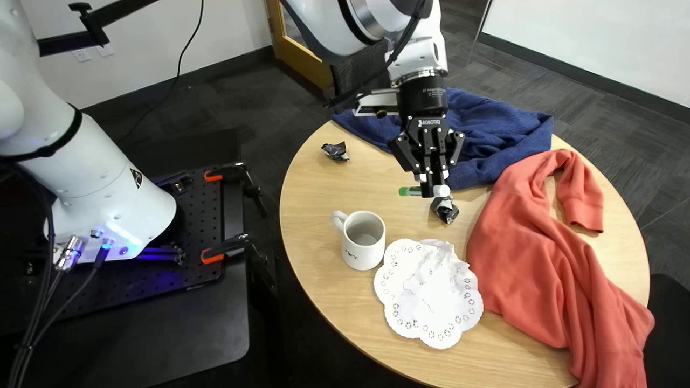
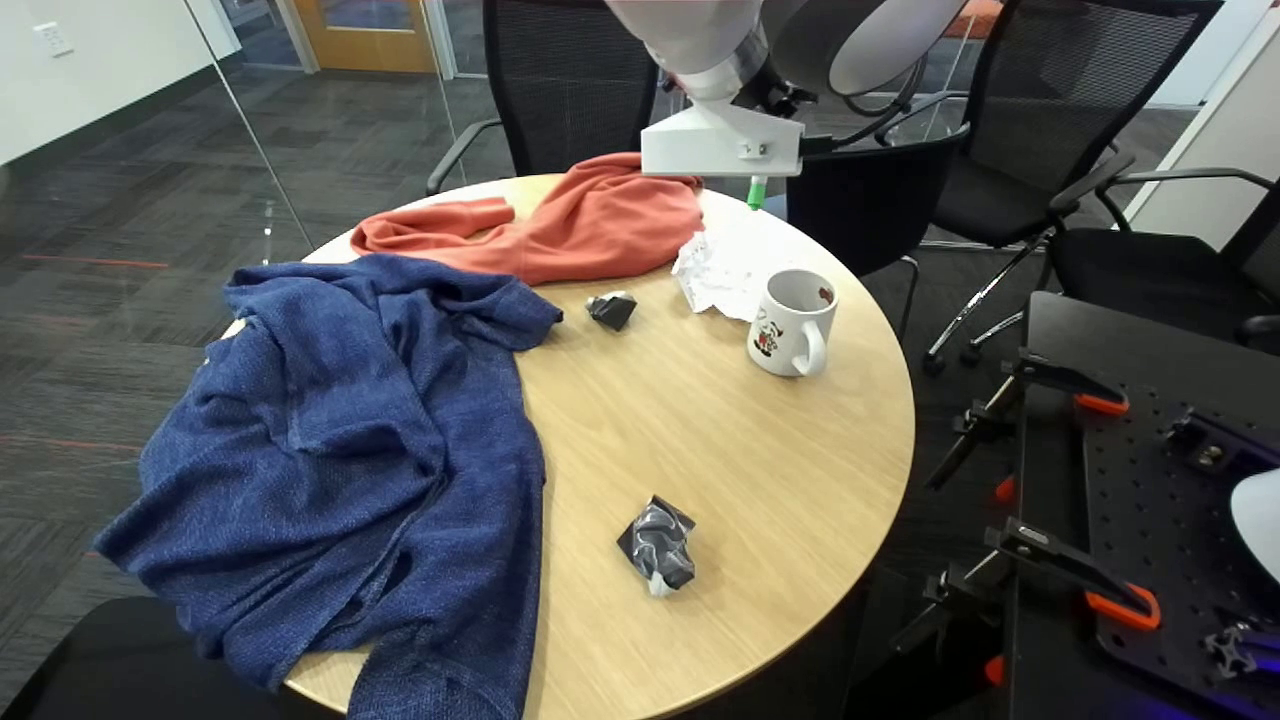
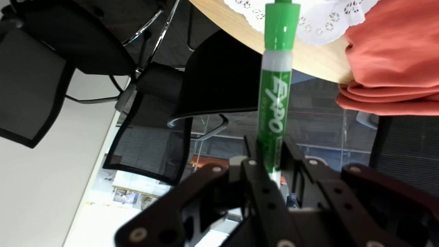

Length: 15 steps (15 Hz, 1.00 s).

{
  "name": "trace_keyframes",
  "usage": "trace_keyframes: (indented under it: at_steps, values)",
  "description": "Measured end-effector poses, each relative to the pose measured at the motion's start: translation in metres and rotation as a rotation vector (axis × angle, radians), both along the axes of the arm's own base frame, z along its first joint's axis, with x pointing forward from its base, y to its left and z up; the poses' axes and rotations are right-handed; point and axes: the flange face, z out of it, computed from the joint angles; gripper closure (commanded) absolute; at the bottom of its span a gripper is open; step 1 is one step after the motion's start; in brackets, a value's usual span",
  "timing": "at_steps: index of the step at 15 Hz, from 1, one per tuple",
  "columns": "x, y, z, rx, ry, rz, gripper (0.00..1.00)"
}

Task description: Put the green marker inside the white mug

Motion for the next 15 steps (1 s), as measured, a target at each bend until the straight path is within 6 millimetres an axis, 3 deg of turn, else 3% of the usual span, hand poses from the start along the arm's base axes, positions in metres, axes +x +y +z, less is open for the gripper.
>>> trace_keyframes:
  at_steps: [8,15]
  values:
    - [-0.017,0.03,0.006,-0.112,-0.013,-0.147,0.95]
    - [-0.029,0.026,-0.023,-0.157,-0.098,-0.244,0.95]
